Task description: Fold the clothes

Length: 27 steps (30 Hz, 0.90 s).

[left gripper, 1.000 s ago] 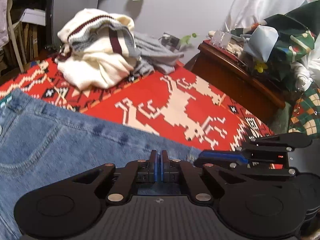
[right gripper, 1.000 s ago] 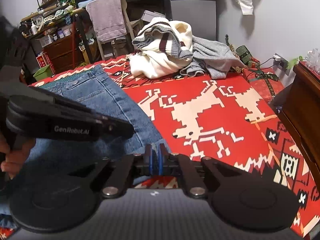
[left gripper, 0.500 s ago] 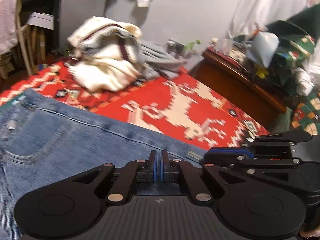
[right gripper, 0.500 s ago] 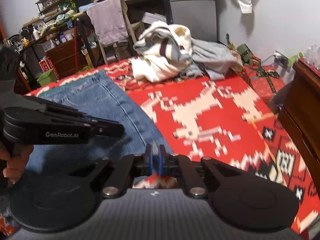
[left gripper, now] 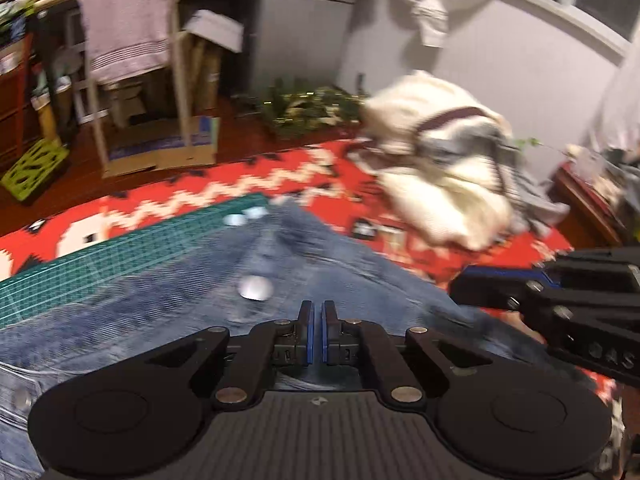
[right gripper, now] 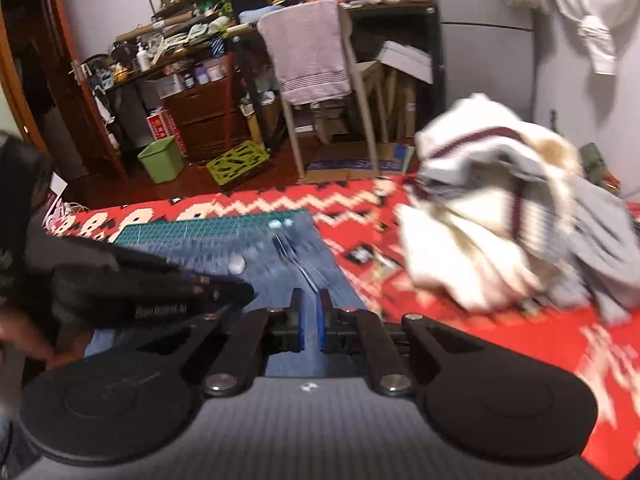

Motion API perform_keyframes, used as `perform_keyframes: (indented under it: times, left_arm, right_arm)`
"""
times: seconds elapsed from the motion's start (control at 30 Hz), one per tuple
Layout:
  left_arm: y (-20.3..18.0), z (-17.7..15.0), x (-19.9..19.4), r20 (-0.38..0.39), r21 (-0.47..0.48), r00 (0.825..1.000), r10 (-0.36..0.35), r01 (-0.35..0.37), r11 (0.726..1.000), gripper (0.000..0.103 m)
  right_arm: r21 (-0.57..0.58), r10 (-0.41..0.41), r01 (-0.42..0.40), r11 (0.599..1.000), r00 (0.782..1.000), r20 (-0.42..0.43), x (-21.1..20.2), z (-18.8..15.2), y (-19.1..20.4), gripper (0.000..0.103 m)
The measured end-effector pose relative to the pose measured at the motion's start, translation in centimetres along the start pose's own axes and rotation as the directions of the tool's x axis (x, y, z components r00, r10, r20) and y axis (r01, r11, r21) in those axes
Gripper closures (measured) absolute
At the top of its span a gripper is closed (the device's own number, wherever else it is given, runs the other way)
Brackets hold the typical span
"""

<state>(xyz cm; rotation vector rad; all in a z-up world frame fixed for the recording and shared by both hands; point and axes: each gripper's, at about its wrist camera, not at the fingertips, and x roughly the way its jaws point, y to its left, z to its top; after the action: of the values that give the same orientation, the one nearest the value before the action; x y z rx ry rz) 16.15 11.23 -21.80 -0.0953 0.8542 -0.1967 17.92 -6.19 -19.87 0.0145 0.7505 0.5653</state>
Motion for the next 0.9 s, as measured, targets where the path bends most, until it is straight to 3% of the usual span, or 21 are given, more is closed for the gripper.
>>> perform_keyframes:
  times: [0.2, 0.4, 0.67, 0.9]
  left_arm:
    - [1.8, 0.6, 0.9, 0.030, -0.044, 0.999, -0.010, 0.012, 0.999, 0.100]
    - [2.2, 1.5, 1.8, 0.049, -0.082, 0.999, -0.017, 0.021, 0.996, 0.100]
    - [2.9, 2.8, 2.4, 0.042, -0.143, 0.999, 0.009, -0.003, 0.990, 0.100]
    - [3.9, 3.4, -0.1, 0.074, -0.168, 0.997, 0.037, -0.024, 0.985, 0.100]
  right_arm:
    - [-0.021, -0.008, 0.007, 1.000, 0.999, -0.050, 7.4, 2.7, 0.2, 0.099]
    - [-0.020, -0.024, 0.022, 1.000, 0.998, -0.058, 11.1, 4.5, -0.2, 0.100]
    - [0.002, -0.045, 0.046, 0.999, 0.996, -0.082, 13.2, 6.6, -0.4, 0.099]
    - [-0.036, -0.035, 0.033, 0.999, 0.998, -0.048, 10.4, 7.6, 1.1, 0.099]
